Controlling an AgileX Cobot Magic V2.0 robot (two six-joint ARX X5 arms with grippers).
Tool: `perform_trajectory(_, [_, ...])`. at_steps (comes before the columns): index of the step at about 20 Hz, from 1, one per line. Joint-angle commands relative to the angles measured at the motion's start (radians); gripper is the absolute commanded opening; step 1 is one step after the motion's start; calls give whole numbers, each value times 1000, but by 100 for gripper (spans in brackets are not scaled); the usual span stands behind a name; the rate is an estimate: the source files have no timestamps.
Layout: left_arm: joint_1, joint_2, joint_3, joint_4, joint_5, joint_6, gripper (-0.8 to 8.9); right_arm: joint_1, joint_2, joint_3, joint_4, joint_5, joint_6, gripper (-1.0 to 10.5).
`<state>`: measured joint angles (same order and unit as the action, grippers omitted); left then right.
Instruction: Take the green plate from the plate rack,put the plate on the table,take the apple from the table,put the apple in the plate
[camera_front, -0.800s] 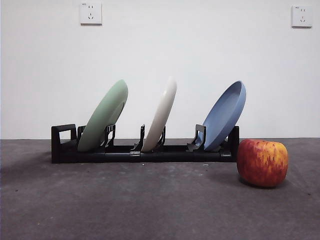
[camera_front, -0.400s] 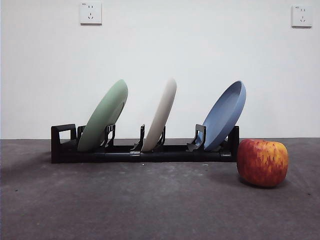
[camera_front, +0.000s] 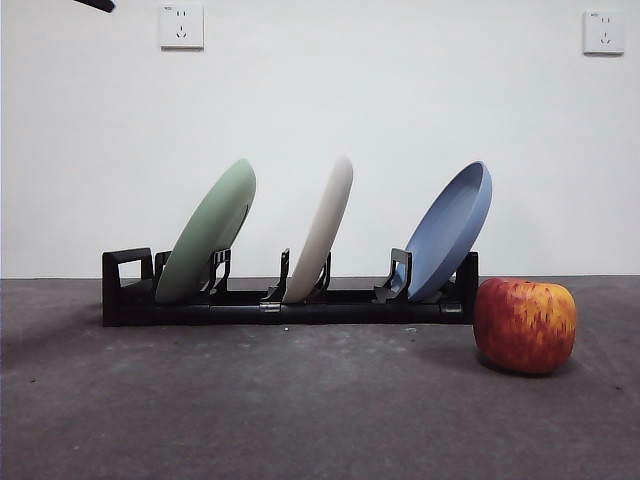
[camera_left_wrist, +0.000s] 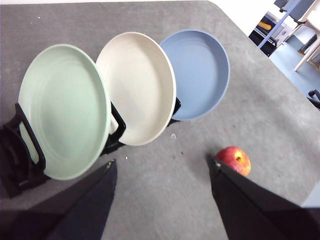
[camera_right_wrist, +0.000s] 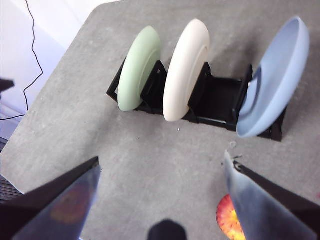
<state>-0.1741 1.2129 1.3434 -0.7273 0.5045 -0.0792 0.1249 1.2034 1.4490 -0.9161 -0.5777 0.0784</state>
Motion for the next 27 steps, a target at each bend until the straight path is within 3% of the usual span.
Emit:
perform_trajectory(1, [-20,87,98,-27,-53,-12,314,19,6,6,18,10,2,410])
perform_trajectory(5, [-61,302,359,-144,-162,21,314,35,6,7,32,21,23,410])
perform_trajectory(8, [-88,468,545,-201,-177,24,313,47,6,7,30,33,25,410])
perform_trajectory(12, [-122,625,679,-222,-269,24,312,47,6,7,26,36,26,410])
perform_trajectory(27, [-166,815,689,-205,-375,21,311,47,6,7,27,59,25,410])
